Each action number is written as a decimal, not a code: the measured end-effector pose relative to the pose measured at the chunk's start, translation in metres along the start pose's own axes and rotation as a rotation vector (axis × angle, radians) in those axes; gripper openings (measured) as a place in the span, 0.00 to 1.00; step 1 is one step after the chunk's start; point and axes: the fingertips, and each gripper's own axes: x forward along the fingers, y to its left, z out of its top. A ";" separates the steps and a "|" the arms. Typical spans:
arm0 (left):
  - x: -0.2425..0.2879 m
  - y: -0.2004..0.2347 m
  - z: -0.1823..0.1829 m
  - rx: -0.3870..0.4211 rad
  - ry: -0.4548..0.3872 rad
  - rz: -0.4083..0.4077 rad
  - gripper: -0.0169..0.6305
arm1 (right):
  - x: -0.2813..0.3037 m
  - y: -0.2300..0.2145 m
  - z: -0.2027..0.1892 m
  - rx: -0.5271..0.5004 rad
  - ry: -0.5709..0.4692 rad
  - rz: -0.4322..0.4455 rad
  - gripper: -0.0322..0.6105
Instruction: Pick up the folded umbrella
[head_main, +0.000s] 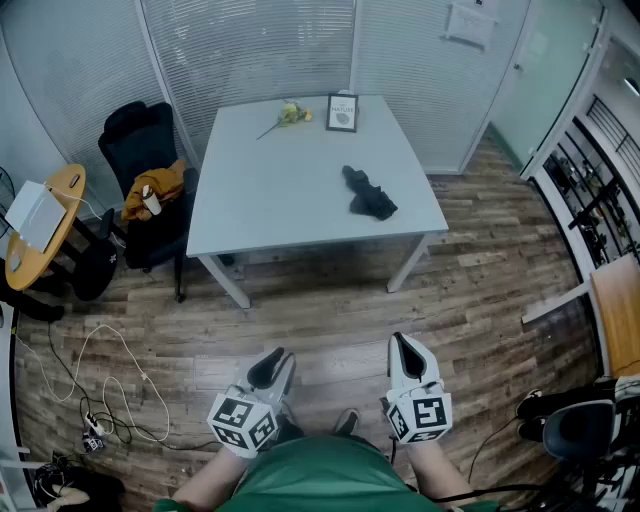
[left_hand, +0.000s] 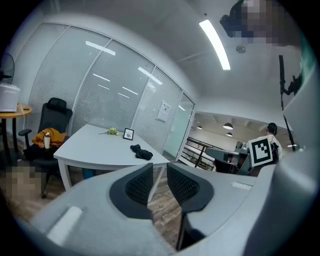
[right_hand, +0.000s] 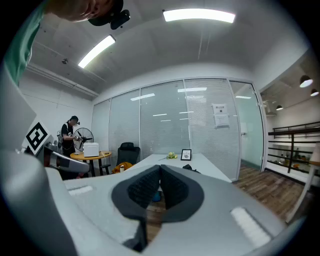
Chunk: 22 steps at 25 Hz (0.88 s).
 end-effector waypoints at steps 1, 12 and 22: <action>0.002 -0.003 -0.002 0.000 0.001 0.010 0.17 | -0.003 -0.006 -0.001 0.002 0.003 0.001 0.05; 0.045 -0.063 0.003 0.023 -0.047 0.044 0.17 | -0.022 -0.080 0.012 0.041 -0.047 0.031 0.05; 0.084 -0.066 0.008 0.040 -0.026 0.080 0.17 | -0.010 -0.124 -0.008 0.052 0.002 0.045 0.05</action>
